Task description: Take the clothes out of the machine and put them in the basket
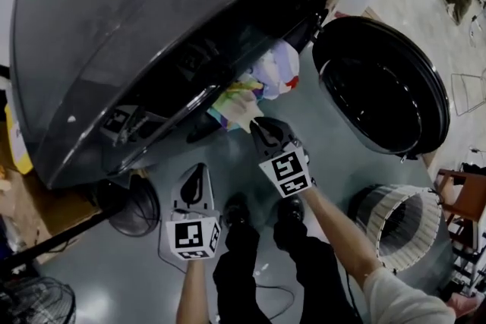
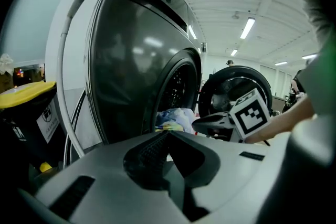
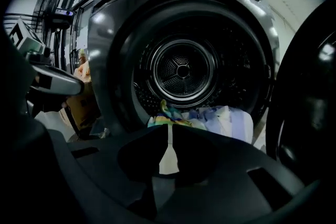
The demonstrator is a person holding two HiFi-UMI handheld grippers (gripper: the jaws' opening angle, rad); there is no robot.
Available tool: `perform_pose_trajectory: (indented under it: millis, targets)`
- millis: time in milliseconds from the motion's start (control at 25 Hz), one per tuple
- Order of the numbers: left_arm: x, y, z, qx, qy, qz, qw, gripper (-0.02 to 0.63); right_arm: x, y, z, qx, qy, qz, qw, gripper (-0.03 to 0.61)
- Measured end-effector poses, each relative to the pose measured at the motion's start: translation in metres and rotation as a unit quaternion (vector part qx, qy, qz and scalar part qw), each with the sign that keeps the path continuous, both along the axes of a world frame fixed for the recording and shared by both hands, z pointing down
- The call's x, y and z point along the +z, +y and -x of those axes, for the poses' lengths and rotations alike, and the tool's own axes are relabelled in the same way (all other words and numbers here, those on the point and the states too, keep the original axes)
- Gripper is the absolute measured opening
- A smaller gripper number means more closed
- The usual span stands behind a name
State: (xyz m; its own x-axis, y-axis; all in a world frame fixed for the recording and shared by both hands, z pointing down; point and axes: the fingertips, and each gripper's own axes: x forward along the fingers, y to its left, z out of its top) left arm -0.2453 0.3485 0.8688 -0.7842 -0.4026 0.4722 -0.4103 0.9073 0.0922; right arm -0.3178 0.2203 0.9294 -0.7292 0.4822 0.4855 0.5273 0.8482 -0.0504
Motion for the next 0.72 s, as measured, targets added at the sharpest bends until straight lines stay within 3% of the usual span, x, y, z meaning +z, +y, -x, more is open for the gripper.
perform_pose_trajectory:
  millis: [40,200,480,720]
  targets:
    - [0.004,0.001,0.0,0.002,0.001,0.001,1.0,0.018,0.005,0.004,0.008,-0.006,0.002,0.005,1.0,0.042]
    - [0.018,0.001,0.002,0.011,0.001,0.007,0.9999,0.018,0.025,0.026,0.039,-0.041,0.009,0.033,0.999,0.333]
    - [0.032,-0.001,0.017,0.025,-0.008,0.006,0.9997,0.018,0.068,0.044,0.09,-0.044,0.019,0.024,0.999,0.496]
    - [0.037,0.005,0.019,0.025,-0.014,0.007,0.9996,0.018,0.104,0.048,0.11,-0.026,0.058,0.036,0.997,0.548]
